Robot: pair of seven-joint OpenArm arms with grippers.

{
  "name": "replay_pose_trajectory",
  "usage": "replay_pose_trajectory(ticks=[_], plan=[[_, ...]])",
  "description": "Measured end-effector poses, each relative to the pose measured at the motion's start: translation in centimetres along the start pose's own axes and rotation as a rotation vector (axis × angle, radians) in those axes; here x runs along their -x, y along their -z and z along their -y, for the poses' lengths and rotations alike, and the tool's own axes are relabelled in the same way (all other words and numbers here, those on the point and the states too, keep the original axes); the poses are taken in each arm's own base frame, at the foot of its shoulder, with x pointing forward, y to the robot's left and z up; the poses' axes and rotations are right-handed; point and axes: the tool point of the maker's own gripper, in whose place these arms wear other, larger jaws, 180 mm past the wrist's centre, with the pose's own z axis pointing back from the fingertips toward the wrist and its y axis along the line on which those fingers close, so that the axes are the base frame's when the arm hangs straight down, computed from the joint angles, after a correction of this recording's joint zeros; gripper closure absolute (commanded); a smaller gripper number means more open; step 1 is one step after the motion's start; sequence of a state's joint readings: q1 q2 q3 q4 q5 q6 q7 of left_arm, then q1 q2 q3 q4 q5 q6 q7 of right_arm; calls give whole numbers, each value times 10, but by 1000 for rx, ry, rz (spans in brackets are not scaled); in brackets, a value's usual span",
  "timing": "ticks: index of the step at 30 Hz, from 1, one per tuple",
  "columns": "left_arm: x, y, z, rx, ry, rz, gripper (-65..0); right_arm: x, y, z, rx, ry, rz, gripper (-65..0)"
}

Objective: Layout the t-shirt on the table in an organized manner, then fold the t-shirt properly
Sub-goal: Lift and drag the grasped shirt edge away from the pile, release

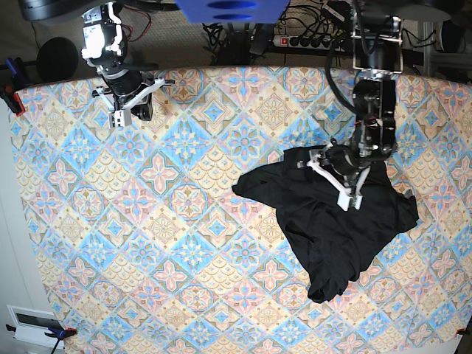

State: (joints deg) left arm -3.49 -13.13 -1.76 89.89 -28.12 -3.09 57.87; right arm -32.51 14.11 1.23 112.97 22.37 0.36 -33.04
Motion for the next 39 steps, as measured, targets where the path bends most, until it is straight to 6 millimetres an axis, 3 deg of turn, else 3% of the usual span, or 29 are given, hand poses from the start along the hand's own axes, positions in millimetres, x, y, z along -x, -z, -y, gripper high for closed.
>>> replay_pose_trajectory(ticks=[5,6,8,9,10,15,18,21,24,27,29,31,35,39], plan=[[6,20,19,-1,55,-45,-267,1,0,0,0,-1,-2,-1],[8,23,23,2,81,-57,-236,0,0,0,1,0,-1,-1],[8,26,36,27,112,-67,-109,0,0,-1,-2,1,-1,-1],[4,27,40,33,123,-63,-29,0,0,-1,-3,4,-1,-1],[-5,27,43,36,130,-44,0,0,0,-1,-2,3,0,-1],[-50,21,58,60,142,65,0,-11,4,0,-3,-2,25,-1],[-68,3,65,70,154,103,0,-16,5,0,-3,-4,40,-1],[-108,-45,59,67,136,242,0,-19,8,0,-4,-4,42,-1],[-144,-100,41,19,101,422,0,-37,14,0,-7,-16,83,-1],[-148,-139,19,30,33,497,0,-53,24,-17,-54,-31,117,-2],[-154,-160,-14,0,-42,550,0,-59,28,-31,-92,-47,129,-12],[-156,-190,-60,-92,-122,624,0,-63,34,-43,-124,-62,131,-36],[-130,-238,-145,-283,-289,692,0,-68,37,-70,-192,-82,144,-79],[-102,-262,-195,-374,-405,698,0,-65,43,-86,-236,-112,123,-85]])
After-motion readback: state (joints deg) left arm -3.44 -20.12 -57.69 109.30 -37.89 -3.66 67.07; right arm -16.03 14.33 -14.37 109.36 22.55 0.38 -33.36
